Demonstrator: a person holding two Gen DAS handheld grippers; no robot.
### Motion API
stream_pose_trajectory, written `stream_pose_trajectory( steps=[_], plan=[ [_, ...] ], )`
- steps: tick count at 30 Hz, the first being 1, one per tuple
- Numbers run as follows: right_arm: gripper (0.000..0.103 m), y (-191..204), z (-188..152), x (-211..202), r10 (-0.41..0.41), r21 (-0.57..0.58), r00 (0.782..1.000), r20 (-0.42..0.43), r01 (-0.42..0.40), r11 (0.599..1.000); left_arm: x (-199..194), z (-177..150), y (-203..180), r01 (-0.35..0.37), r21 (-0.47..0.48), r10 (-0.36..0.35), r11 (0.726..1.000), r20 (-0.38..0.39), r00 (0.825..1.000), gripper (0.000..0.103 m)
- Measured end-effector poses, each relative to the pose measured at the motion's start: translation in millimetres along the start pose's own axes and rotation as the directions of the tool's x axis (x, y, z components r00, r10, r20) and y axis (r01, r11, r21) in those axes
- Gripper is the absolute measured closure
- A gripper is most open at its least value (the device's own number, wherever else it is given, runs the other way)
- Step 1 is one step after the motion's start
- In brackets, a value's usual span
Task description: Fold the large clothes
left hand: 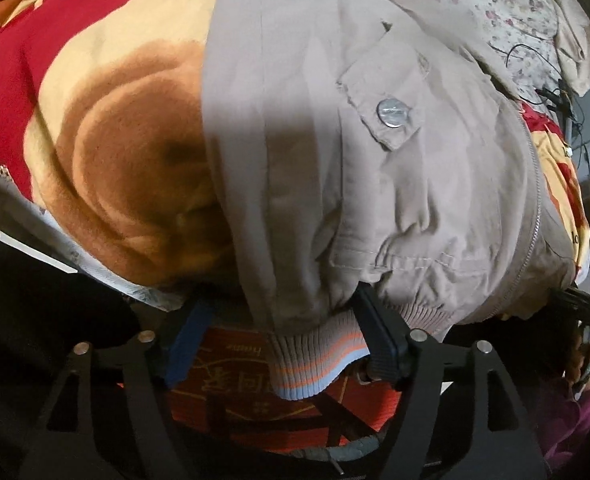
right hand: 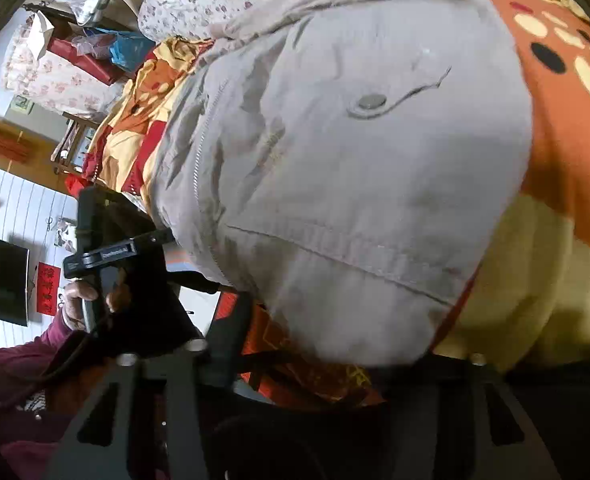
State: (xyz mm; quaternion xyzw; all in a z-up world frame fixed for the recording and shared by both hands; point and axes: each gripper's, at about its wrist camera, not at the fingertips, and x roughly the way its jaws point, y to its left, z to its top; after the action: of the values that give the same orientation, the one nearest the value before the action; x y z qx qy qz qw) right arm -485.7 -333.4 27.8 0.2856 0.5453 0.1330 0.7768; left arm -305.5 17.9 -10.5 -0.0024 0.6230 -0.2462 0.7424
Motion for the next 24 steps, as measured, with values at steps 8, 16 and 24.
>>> stream_pose_trajectory(
  steps=[8,16,24],
  plan=[
    [0.028,3,13,-43,-0.156,-0.046,0.974,0.164,0.166,0.985,5,2,-2,0.0,0.001,0.0,1.0,-0.007,1.0,0.031],
    [0.029,34,10,-20,0.144,-0.185,0.989,0.029,-0.137,0.973,8,1,-9,0.013,-0.017,-0.013,1.0,-0.008,1.0,0.031],
    [0.036,10,4,-12,0.085,-0.066,0.996,0.027,-0.083,0.994,7,-2,-4,0.024,-0.007,-0.024,1.0,-0.007,1.0,0.031]
  ],
)
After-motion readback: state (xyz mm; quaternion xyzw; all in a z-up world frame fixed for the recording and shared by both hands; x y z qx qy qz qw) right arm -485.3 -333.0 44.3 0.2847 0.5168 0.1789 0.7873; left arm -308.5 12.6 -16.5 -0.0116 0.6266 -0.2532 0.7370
